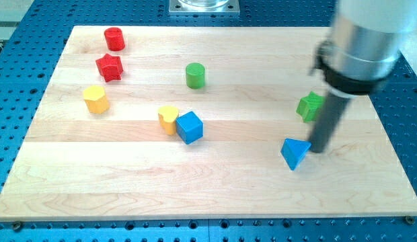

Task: Push the triangle into the cube

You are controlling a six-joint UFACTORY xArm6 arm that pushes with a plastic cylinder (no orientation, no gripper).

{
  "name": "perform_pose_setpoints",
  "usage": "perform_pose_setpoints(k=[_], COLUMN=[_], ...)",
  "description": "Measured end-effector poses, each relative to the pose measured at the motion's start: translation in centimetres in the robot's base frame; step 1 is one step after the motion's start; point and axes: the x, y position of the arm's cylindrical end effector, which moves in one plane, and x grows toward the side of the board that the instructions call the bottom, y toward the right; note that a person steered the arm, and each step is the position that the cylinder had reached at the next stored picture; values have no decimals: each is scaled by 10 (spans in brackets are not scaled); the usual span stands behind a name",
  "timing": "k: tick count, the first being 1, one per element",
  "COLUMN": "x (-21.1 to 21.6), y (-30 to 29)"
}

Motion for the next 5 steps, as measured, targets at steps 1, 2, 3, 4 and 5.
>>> perform_pose_setpoints(k=[1, 2, 3, 4, 5], x=[17, 17, 30, 29, 3], y=[-15, -100, -134, -172, -220])
